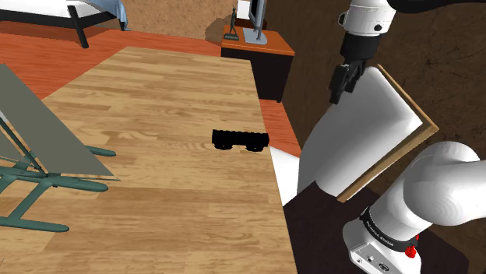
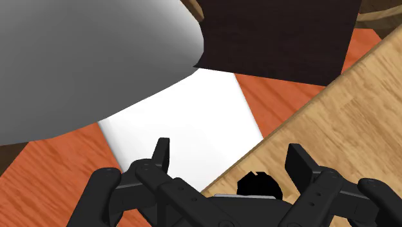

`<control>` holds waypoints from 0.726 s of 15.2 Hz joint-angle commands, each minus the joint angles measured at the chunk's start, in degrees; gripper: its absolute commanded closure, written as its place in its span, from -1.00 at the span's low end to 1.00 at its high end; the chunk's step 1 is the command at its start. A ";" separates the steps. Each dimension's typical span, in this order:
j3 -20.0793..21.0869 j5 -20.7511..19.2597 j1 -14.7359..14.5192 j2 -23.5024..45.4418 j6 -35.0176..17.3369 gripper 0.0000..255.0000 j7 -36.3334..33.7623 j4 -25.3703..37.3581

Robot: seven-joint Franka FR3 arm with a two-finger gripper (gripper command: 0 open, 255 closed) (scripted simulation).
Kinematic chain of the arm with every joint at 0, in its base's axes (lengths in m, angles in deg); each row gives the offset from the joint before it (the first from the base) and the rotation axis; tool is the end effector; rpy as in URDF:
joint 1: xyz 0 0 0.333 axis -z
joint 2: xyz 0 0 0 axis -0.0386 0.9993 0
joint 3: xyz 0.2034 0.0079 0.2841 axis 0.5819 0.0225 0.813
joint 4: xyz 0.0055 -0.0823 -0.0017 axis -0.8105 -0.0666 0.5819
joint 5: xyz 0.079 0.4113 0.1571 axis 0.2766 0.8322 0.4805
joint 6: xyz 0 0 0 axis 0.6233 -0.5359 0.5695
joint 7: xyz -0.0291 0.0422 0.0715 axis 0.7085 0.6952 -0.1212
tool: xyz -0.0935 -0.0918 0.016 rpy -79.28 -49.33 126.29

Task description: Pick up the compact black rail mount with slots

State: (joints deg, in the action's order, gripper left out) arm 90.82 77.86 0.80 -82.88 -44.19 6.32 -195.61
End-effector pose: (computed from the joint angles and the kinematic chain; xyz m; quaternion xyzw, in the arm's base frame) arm 0.3194 0.0167 0.5510 0.9969 0.0389 -0.0400 0.0556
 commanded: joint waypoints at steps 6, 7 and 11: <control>-0.34 -0.13 -2.31 8.22 -10.22 -1.00 4.33 -1.07; -0.35 -0.13 -2.75 10.01 -12.19 -1.00 5.19 -1.07; -0.25 -0.08 -4.49 17.52 -19.69 -1.00 8.59 -0.34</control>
State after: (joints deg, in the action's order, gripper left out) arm 90.57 77.78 -3.24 -67.13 -61.69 13.97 -195.84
